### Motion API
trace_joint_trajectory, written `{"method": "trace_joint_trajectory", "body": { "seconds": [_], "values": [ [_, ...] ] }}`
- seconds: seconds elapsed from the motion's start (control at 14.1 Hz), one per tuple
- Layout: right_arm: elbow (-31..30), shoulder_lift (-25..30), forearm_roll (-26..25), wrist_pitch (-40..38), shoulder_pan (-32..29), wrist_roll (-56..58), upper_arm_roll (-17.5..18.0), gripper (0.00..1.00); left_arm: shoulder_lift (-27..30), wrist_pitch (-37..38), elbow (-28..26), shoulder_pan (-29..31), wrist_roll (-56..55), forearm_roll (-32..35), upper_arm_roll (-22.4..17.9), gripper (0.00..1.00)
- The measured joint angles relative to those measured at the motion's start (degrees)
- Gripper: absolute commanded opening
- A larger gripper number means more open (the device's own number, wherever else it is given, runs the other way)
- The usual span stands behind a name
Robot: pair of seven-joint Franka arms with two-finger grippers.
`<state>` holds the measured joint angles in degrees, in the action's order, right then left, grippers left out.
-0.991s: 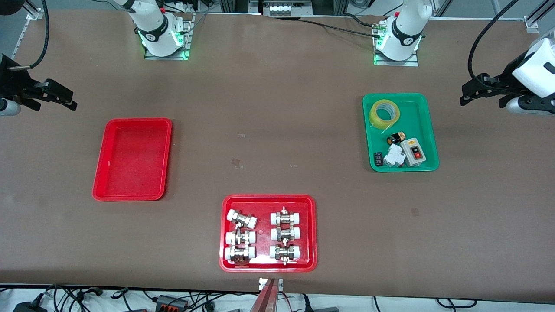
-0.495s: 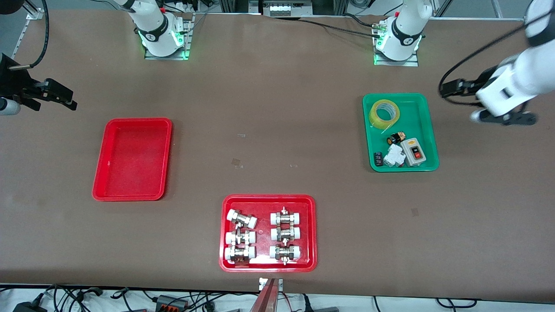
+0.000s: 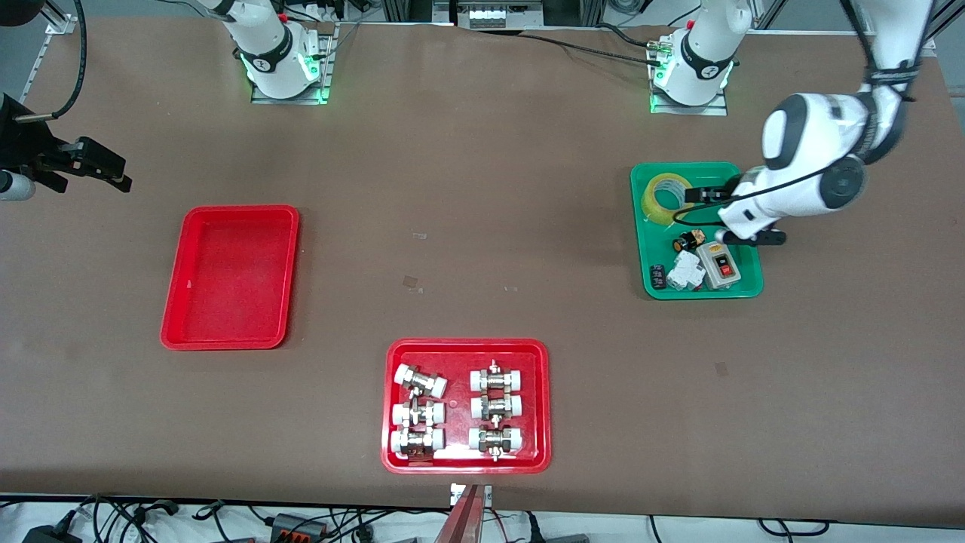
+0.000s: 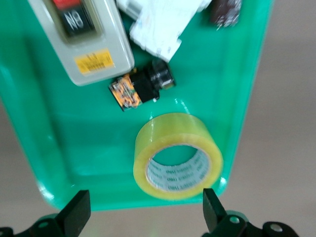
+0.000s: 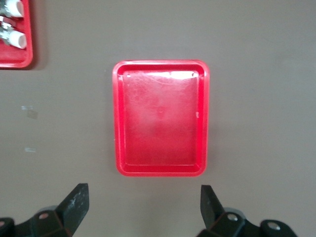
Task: Left arm passes tape to right arm into tray
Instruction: 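Reach the left gripper down to the yellow tape roll in the green tray, then grasp the tape roll rim with the left gripper and lift it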
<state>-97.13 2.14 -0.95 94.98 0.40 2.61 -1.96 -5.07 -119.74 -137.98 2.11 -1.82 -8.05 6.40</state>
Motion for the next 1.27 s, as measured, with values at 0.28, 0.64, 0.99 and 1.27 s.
{"method": "trace_joint_trajectory", "body": {
  "seconds": [0.28,0.64,0.99,1.27],
  "values": [
    [0.0,0.0,-0.7,0.0,0.7,-0.1,0.3,1.00,-1.6,-7.7,-6.0,0.0,-0.3,-1.6,0.4,1.00],
    [0.0,0.0,-0.7,-1.2,0.7,-0.1,0.2,1.00,-4.1,-12.8,-8.6,0.0,-0.3,-1.8,1.1,0.66],
    [0.1,0.0,0.8,-2.5,0.7,-0.1,0.2,1.00,-4.2,-12.8,-8.4,0.1,-0.3,-1.8,1.2,0.17],
    [0.2,0.0,1.8,-1.3,0.7,-0.1,0.2,1.00,-4.2,-12.9,-8.0,0.4,-0.3,-1.8,1.2,0.08]
  ]
}}
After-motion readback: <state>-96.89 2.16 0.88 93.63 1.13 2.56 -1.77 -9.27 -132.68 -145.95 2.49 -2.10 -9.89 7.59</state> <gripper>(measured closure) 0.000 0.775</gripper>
